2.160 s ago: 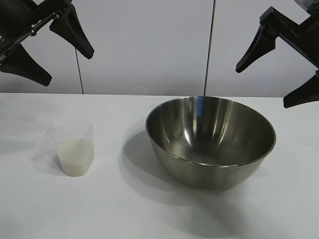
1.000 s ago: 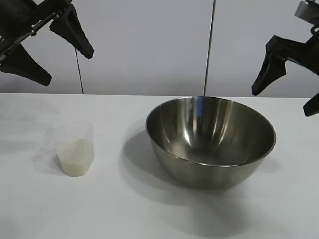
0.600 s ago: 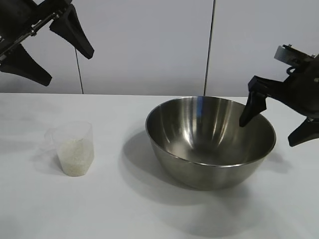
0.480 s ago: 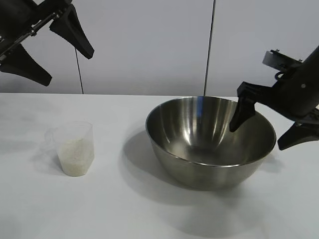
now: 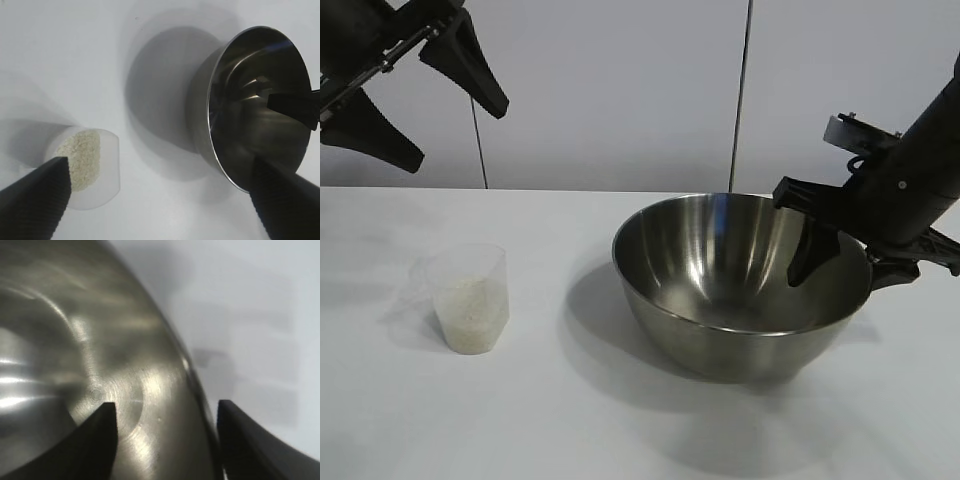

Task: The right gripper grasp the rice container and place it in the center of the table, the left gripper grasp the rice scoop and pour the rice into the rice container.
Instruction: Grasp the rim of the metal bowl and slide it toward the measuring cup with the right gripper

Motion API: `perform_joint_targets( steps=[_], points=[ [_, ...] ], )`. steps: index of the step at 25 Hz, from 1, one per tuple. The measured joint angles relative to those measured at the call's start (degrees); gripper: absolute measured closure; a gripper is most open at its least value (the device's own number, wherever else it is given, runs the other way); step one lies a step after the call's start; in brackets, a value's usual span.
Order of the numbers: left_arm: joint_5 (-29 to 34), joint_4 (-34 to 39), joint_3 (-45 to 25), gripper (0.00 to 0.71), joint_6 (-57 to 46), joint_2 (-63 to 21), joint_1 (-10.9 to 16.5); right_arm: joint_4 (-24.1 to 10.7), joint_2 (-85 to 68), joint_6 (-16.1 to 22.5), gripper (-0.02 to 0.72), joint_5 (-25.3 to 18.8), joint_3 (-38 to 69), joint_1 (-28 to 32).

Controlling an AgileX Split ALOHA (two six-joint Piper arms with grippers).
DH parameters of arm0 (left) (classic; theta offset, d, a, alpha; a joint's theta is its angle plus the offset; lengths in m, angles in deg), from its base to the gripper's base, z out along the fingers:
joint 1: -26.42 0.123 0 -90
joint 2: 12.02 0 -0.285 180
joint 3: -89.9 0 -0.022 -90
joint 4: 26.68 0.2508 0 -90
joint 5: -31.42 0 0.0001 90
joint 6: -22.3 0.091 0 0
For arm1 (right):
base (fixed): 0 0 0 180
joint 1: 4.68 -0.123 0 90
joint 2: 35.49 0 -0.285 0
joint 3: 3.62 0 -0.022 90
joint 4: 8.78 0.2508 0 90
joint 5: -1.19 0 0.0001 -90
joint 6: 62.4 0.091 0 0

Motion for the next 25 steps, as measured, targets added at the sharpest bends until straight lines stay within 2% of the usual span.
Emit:
perform_joint_targets(
  steps=[9, 13, 19, 25],
  points=[
    [0.0, 0.0, 0.0, 0.016, 0.05, 0.0, 0.0, -0.84, -2.72, 0.0, 0.688, -2.73, 0.0, 0.37],
    [0.0, 0.0, 0.0, 0.016, 0.05, 0.0, 0.0, -0.67, -7.26, -0.65, 0.689, -4.85, 0.0, 3.07],
    [0.0, 0.0, 0.0, 0.016, 0.05, 0.0, 0.0, -0.85, -10.21, -3.77, 0.692, -10.37, 0.0, 8.68],
    [-0.05, 0.0, 0.0, 0.016, 0.05, 0.0, 0.0, -0.62, -10.21, -4.75, 0.692, -11.77, 0.0, 9.82]
  ],
)
